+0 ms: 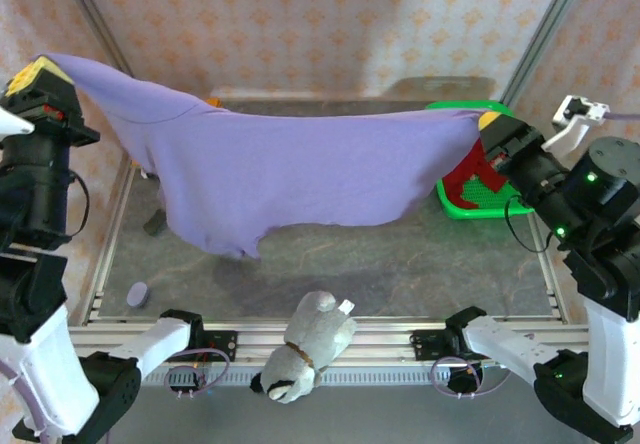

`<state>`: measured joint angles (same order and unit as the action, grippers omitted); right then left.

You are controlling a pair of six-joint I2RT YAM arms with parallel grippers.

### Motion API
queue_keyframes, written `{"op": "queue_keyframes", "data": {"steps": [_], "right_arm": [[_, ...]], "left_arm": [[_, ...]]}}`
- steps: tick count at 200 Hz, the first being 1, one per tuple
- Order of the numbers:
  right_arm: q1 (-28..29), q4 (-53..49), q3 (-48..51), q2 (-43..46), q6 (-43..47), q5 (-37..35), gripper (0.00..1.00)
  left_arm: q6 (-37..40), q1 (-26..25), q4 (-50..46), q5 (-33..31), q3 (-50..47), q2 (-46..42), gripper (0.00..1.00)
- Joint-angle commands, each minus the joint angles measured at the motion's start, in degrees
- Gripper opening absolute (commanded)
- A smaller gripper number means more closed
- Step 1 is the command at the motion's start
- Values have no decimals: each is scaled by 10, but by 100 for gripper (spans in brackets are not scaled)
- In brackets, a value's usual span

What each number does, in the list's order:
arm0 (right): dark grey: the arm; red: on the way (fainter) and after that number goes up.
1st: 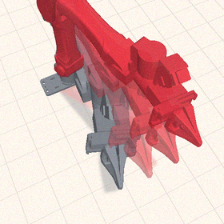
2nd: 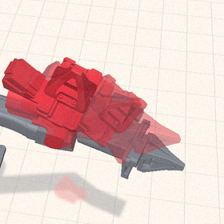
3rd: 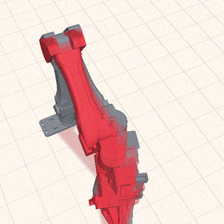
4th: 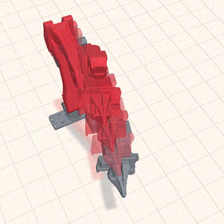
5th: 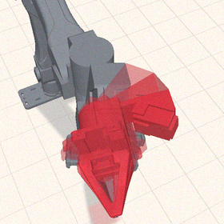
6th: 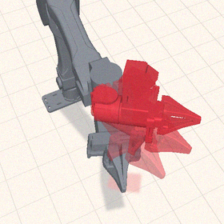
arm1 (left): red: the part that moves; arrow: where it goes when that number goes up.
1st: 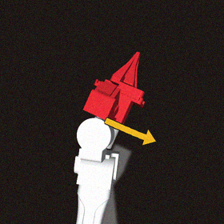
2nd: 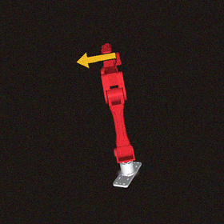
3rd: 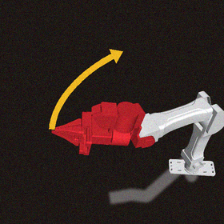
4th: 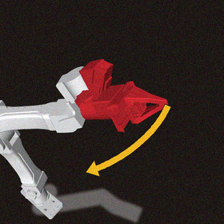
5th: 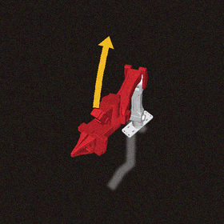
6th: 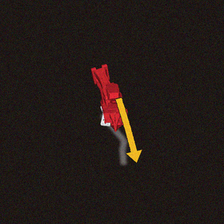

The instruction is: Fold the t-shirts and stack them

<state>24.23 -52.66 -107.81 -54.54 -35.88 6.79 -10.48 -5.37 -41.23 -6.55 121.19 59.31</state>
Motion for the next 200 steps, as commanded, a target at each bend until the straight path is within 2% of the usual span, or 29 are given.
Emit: {"op": "queue_keyframes", "data": {"steps": [1,22,49,93,132,169,175,181,184,188,190,194,200], "right_arm": [[2,-11,-28,15,-5,1,0],[2,-20,-27,21,-1,-16,0],[2,-20,15,25,14,-56,0],[1,27,124,-25,61,-139,0],[-28,87,161,-173,135,-169,0],[-84,109,123,-362,159,-131,0],[-95,95,100,-401,158,-117,4],[-105,70,65,-442,156,-103,13],[-111,54,45,-459,156,-98,22],[-116,31,16,-490,155,-90,38],[-118,22,0,-504,154,-85,43],[-121,-4,-34,-530,155,-74,49],[-125,-49,-87,-567,155,-65,51]], "left_arm": [[-1,-1,-31,-23,20,-2,0],[11,-1,-56,-11,33,15,0],[19,0,-130,34,85,115,0],[45,-1,-112,39,68,274,0],[43,-1,-49,66,34,423,0],[68,0,-61,68,150,616,0],[70,0,-70,71,183,651,0],[70,1,-81,76,218,681,0],[70,1,-86,80,235,697,10],[70,3,-89,88,255,715,32],[70,3,-89,91,262,722,40],[67,5,-90,98,268,730,43],[57,8,-85,103,268,735,43]]}}
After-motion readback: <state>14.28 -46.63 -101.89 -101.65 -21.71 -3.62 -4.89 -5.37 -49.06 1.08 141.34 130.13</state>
